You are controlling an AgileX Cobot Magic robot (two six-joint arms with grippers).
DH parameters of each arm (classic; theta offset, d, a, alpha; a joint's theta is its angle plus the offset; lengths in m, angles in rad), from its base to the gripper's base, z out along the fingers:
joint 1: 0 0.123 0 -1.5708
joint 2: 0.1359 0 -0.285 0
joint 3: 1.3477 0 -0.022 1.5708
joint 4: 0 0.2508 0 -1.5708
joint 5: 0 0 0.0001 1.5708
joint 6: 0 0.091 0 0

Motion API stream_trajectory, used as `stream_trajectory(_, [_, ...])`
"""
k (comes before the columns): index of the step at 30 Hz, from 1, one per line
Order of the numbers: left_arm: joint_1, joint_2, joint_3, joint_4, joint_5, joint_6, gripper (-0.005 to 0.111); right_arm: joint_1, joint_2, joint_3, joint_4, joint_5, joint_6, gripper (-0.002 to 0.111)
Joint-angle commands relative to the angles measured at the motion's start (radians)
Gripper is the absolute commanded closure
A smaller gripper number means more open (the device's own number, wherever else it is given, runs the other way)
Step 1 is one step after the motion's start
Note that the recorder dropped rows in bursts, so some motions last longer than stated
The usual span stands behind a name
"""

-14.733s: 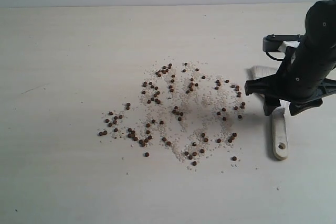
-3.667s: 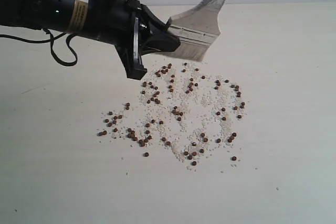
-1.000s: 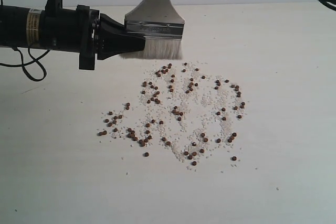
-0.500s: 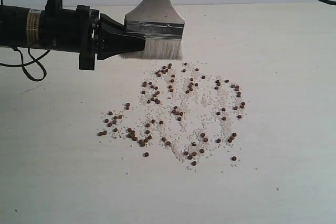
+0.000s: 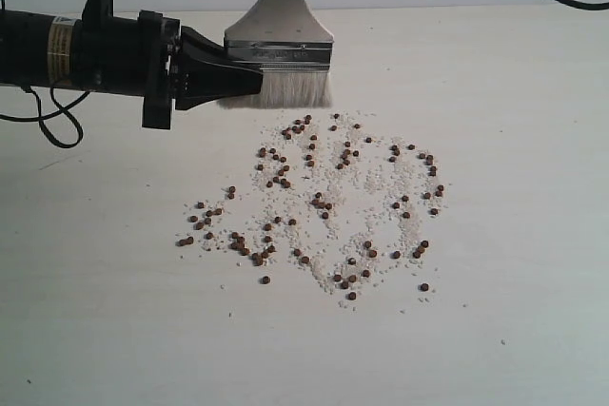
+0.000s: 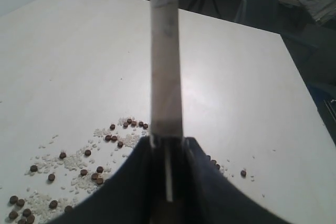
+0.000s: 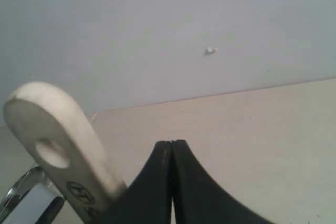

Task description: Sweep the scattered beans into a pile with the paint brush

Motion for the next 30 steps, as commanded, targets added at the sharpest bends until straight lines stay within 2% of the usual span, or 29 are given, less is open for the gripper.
stream_trajectory(1, [0.002,-0.001,0.005,-0.011,-0.004,0.004,0.107,0.004,-0.004,-0.008,-0.066,0.009,-0.017,0.108])
stream_trajectory(8, [0.002,-0.001,0.005,-0.007,-0.006,0.004,0.107,-0.028,-0.082,-0.008,-0.088,0.038,-0.273,0.108])
stream_trajectory(13, [0.002,-0.001,0.005,0.015,-0.008,0.004,0.107,-0.122,-0.153,-0.008,-0.095,0.164,-0.403,0.108])
stream_trajectory(14, [0.002,-0.001,0.005,0.015,-0.008,0.004,0.107,-0.154,-0.165,-0.008,-0.097,0.209,-0.437,0.108])
stream_trajectory(15, [0.002,-0.001,0.005,0.017,-0.008,0.008,0.107,-0.234,-0.176,-0.014,-0.099,0.309,-0.497,0.108])
stream_trajectory(19, [0.002,-0.001,0.005,0.013,-0.008,0.021,0.107,-0.384,-0.140,-0.101,-0.151,0.610,-0.526,0.108])
stream_trajectory(20, [0.002,-0.001,0.005,0.013,-0.008,0.021,0.107,-0.414,-0.102,-0.160,-0.211,0.752,-0.543,0.108])
stream_trajectory(23, [0.002,-0.001,0.005,0.013,-0.008,0.023,0.107,-0.431,-0.042,-0.232,-0.244,0.983,-0.679,0.108])
stream_trajectory(24, [0.002,-0.001,0.005,0.013,-0.008,0.025,0.107,-0.431,-0.021,-0.246,-0.209,1.046,-0.816,0.108])
stream_trajectory(25, [0.002,-0.001,0.005,0.013,-0.008,0.032,0.107,-0.431,-0.005,-0.246,-0.084,1.079,-0.955,0.108])
stream_trajectory(30, [0.069,0.001,0.005,0.017,-0.019,0.017,0.107,-0.485,0.044,-0.189,0.639,1.081,-1.631,0.108])
